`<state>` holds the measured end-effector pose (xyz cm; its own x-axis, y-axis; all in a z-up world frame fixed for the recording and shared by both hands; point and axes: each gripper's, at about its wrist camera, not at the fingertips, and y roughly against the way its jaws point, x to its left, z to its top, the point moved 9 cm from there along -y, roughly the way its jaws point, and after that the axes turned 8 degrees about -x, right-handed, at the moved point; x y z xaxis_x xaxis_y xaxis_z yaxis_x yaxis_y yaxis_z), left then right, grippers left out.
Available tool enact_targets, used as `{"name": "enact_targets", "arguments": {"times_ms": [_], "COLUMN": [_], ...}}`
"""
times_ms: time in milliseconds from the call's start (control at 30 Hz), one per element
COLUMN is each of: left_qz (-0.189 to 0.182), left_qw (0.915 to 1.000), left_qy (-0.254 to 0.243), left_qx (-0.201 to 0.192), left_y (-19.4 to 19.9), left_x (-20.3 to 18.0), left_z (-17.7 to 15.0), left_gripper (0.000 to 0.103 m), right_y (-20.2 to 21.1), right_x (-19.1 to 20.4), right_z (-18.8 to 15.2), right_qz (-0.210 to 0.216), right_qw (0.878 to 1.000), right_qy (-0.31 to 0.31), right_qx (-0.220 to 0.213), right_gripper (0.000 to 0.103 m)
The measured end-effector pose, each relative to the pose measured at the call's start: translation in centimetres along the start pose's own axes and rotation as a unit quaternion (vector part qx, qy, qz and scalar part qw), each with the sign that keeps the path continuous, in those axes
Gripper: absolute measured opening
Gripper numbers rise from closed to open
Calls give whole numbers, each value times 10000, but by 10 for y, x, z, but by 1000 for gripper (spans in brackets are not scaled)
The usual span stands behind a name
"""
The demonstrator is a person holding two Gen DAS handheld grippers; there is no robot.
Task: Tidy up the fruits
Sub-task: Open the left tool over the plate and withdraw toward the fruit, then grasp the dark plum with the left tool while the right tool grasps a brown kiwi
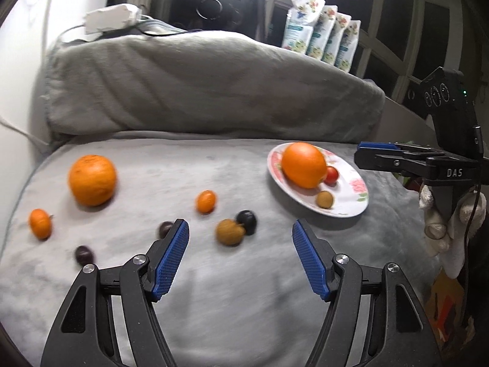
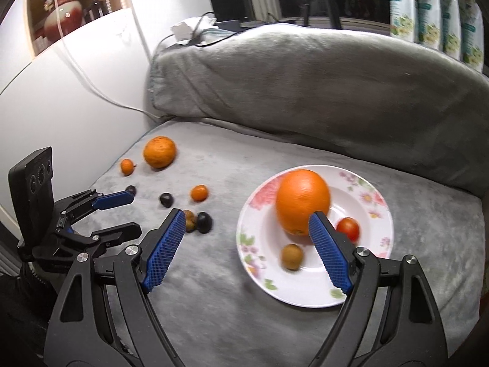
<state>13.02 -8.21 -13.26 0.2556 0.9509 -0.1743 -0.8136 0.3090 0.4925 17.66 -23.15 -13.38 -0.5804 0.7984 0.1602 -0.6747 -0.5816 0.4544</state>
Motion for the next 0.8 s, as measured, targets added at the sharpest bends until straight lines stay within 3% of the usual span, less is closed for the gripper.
{"name": "enact_targets", "arguments": {"times_ms": [367, 600, 700, 800], "left_qz": [515, 752, 796, 821], "left_qw": [9983, 9961, 9954, 9948], "left_qy": [270, 462, 520, 595], "left_qx": [32, 71, 102, 120], "left_y": [24, 31, 31, 30], "left_x": [57, 84, 93, 101], "left_z": [-17, -25, -28, -30], "left_gripper": [70, 70, 70, 70], "right_y": [-33, -60, -72, -86], "right_x": [55, 87, 99, 107], "right_z": [-11, -28, -35, -42], "right_qz": [322, 561, 668, 614], "right_qw": [9962, 9885, 9844, 9791], "right_qy": [768, 1261, 1408, 1665], "right_qx": [252, 622, 818, 994], "right_gripper": [85, 70, 58, 55]}}
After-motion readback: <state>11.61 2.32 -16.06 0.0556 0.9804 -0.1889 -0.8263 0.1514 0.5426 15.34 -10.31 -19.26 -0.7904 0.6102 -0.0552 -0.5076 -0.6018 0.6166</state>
